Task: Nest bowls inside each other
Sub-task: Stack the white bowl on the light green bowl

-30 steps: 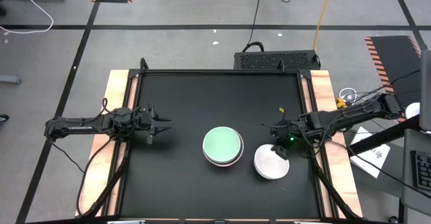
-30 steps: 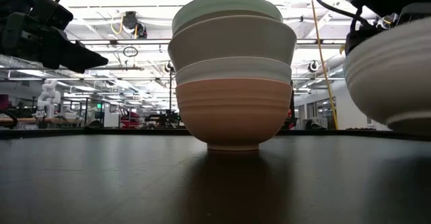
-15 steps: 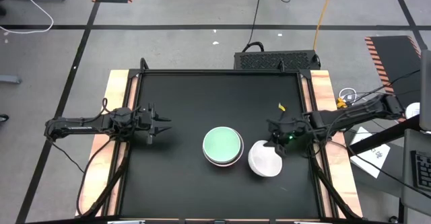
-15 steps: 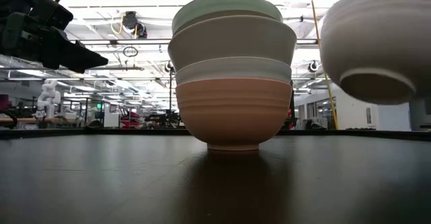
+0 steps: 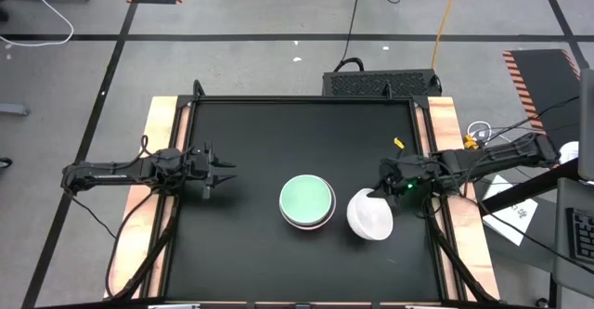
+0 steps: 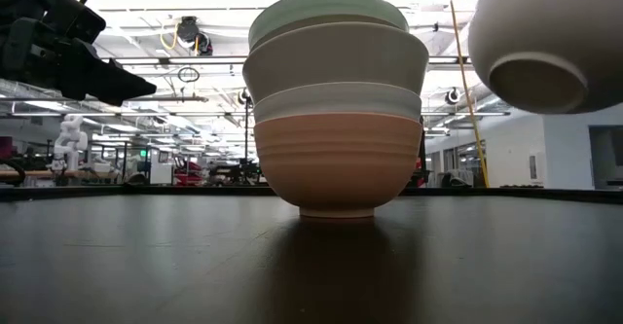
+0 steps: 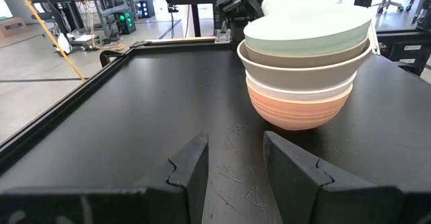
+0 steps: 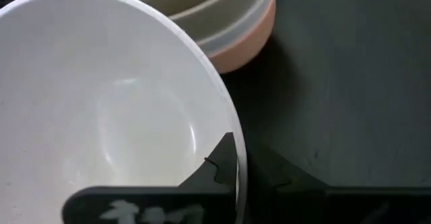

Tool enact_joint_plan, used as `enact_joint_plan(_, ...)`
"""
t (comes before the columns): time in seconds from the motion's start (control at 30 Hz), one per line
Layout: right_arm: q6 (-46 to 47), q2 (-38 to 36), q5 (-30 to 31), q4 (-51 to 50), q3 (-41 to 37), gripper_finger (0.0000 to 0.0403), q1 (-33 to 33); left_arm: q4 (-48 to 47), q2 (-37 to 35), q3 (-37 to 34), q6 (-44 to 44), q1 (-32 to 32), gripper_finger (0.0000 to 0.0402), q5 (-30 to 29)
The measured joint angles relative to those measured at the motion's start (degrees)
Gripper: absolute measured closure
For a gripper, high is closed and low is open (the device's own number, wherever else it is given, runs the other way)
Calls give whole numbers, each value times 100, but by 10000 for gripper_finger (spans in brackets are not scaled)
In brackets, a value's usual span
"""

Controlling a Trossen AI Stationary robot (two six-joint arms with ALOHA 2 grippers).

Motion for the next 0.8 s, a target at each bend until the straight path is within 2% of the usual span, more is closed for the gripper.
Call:
enact_joint_plan(0.3,-863,-471,358,-11,0,402,5,-2,-2,0,-22,2,256,0)
enact_joint_plan(0.8,-1203,-1109,909,-338,0,403,5,-15,20,0,-2,0,256,0)
